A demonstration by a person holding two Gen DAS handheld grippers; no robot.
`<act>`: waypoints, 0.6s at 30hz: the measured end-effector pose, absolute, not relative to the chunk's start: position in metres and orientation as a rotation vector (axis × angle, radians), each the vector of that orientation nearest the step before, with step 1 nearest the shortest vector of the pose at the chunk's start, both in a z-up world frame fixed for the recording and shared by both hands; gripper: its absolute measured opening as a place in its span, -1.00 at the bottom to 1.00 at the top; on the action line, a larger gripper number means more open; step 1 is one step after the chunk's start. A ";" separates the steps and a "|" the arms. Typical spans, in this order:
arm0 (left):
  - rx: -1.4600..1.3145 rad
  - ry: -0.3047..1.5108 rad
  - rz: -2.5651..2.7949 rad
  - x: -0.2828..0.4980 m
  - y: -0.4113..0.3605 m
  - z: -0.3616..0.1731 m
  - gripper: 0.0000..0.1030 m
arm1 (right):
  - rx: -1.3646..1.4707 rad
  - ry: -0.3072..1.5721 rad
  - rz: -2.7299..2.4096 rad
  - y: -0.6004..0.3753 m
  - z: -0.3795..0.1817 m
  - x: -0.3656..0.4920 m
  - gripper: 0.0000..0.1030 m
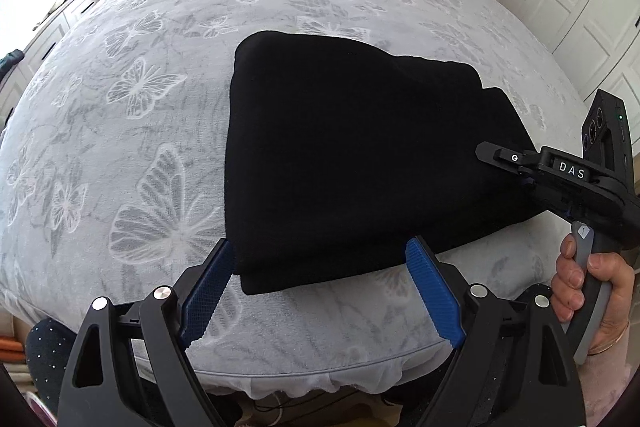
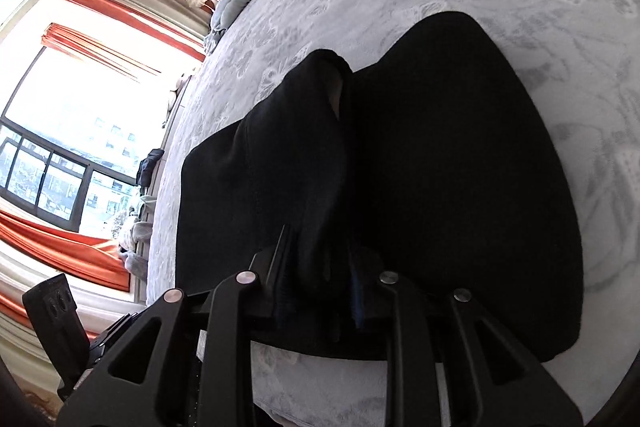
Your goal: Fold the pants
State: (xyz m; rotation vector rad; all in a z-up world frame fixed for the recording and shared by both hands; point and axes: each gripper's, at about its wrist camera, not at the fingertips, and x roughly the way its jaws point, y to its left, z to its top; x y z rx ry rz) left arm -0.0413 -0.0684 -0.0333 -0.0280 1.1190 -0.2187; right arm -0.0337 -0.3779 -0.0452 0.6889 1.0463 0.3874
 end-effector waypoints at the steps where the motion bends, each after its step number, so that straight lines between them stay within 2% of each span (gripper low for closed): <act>1: -0.028 1.119 -0.221 -0.041 -0.072 -0.033 0.64 | 0.697 1.052 0.395 -0.379 -0.045 -0.035 -0.55; 9: 0.018 1.121 -0.273 -0.037 -0.088 -0.044 0.66 | 0.703 0.994 0.345 -0.365 -0.044 -0.050 -0.18; 12: 0.054 1.102 -0.290 -0.039 -0.087 -0.044 0.66 | 0.645 0.997 0.297 -0.353 -0.039 -0.051 -0.16; 13: 0.061 1.100 -0.295 -0.040 -0.085 -0.044 0.66 | 0.630 1.000 0.284 -0.350 -0.038 -0.050 -0.18; 16: 0.067 1.092 -0.303 -0.040 -0.080 -0.044 0.66 | 0.595 1.000 0.237 -0.341 -0.032 -0.052 -0.61; 18: 0.075 1.090 -0.300 -0.042 -0.077 -0.045 0.66 | 0.614 0.985 0.241 -0.339 -0.025 -0.054 -0.70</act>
